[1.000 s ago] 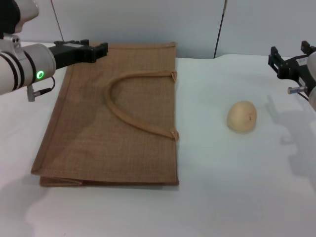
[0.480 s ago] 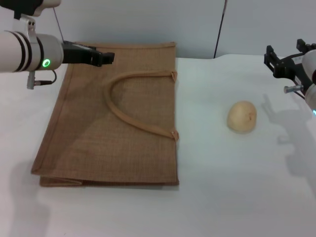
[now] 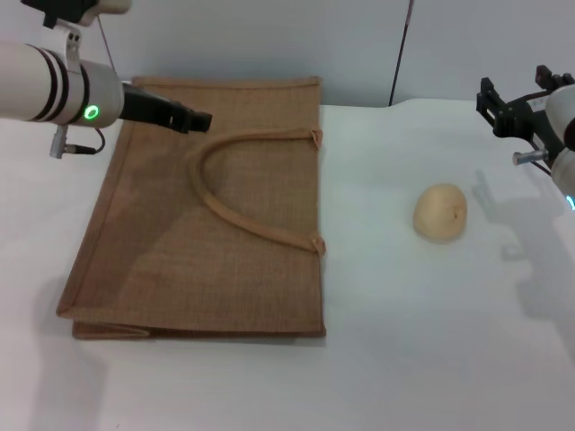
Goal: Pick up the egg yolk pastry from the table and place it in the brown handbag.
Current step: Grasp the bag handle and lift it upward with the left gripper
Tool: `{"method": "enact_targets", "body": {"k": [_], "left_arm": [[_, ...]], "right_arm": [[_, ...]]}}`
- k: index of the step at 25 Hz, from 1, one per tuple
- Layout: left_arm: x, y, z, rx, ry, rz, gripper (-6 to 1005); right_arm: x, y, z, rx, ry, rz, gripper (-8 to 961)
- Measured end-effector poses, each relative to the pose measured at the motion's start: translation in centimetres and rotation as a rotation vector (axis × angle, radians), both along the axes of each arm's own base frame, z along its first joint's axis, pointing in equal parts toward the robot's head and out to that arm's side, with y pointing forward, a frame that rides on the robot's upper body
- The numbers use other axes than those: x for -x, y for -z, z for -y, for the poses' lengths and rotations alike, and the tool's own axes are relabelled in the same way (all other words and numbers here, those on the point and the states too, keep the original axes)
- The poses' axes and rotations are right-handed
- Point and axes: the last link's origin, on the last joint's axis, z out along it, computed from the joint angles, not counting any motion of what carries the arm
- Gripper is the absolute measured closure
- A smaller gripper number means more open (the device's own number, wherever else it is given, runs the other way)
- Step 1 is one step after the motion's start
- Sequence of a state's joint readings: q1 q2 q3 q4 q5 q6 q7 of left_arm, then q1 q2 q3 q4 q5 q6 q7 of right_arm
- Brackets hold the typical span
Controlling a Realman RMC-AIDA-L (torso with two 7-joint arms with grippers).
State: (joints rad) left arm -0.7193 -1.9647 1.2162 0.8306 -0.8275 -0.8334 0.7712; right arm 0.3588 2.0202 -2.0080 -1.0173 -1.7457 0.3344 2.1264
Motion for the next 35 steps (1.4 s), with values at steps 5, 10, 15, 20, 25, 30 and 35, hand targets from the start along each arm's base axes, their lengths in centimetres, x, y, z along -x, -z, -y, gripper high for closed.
{"method": "enact_targets", "body": {"k": [5,10,15,20,25,30,35], "left_arm": [[0.1,0.6,-0.3,0.041,-0.028,-0.004,426],[0.3,0.9,-0.3,0.05,-0.042,-0.003,426],[0.6,0.9,-0.2,0.054,-0.052,-0.018,426],[1.2,1.7,-0.2,0.082,-0.079,-0.038,425],[1.2,1.9,-0.4,0.079,-0.081,-0.05,425],[1.3,2.1,-0.6,0.065,-0.084,-0.05,425],[1.3,2.1,-0.7,0.055,-0.082,-0.05,425]], "right_arm": [[0.1,0.0,0.0,0.001,-0.003,-0.001,221],[0.3,0.0,0.0,0.0,-0.007,-0.002,221],[0.3,0.0,-0.1,0.0,-0.008,-0.002,221],[0.5,0.0,-0.1,0.0,-0.012,-0.002,221],[0.7,0.3,-0.2,0.009,-0.021,0.003,222],[0.8,0.4,-0.2,0.011,-0.023,0.005,222],[0.8,0.4,-0.2,0.011,-0.024,0.004,222]]}}
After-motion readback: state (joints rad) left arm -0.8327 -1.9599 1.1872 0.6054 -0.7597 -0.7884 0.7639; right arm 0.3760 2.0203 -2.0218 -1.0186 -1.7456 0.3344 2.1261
